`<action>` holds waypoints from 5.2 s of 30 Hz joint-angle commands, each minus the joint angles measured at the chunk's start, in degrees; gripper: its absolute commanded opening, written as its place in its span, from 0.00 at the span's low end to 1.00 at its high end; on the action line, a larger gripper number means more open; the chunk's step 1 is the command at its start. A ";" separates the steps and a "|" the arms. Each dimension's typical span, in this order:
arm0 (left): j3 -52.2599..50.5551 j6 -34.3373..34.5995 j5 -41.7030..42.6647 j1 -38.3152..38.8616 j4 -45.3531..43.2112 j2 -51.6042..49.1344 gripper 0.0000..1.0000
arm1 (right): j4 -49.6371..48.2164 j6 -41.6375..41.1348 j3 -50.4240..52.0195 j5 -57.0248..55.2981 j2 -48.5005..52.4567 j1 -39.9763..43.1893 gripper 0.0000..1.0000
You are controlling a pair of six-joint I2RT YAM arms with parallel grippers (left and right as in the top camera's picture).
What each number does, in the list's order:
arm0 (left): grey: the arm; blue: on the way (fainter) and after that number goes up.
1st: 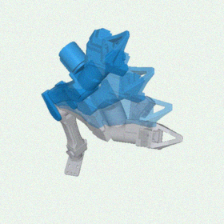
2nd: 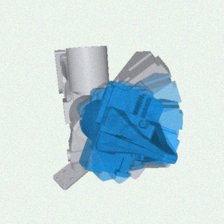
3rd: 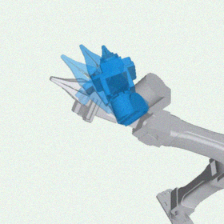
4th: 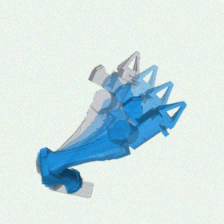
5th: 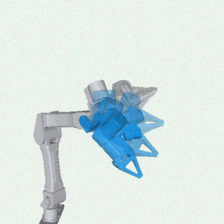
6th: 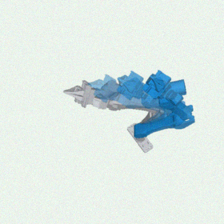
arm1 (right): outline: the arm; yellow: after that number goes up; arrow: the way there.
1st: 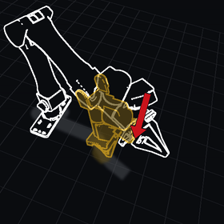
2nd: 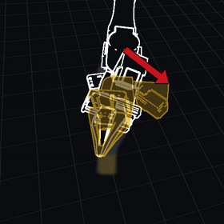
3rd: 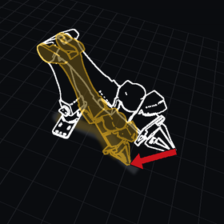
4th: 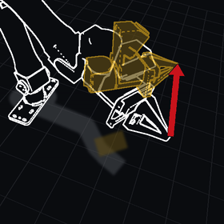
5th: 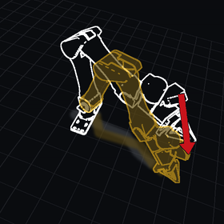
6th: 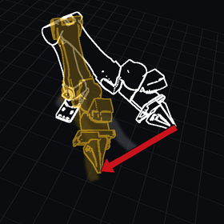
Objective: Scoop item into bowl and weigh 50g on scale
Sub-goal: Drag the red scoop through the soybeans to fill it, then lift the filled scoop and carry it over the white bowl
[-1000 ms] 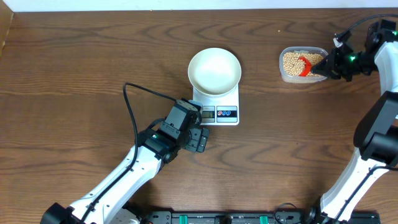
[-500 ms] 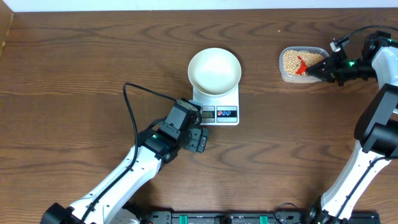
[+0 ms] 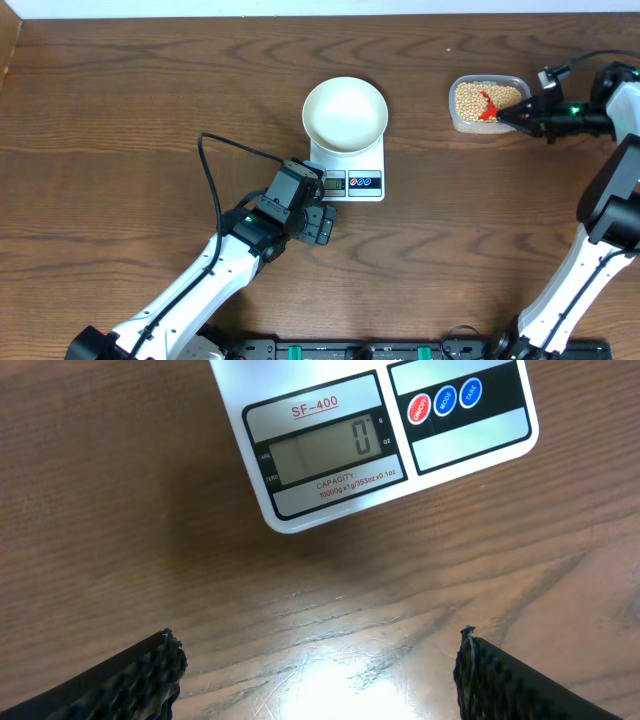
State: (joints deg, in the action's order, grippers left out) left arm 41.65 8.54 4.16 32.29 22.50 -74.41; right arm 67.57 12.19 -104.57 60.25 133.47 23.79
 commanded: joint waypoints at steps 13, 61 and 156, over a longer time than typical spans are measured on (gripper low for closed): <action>-0.09 -0.59 -0.28 -0.24 0.15 0.70 0.89 | 1.92 7.21 0.22 12.41 0.57 4.81 0.01; -0.09 -0.59 -0.28 -0.24 0.15 0.68 0.89 | 6.14 11.26 0.22 16.02 0.57 7.37 0.01; -0.09 -0.59 -0.28 -0.24 0.15 0.68 0.89 | 14.29 10.47 -13.97 9.09 -2.01 -27.45 0.01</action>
State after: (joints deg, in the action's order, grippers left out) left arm 41.65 8.54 4.16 32.29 22.50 -74.41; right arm 81.93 24.73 -114.74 73.45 133.45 -2.00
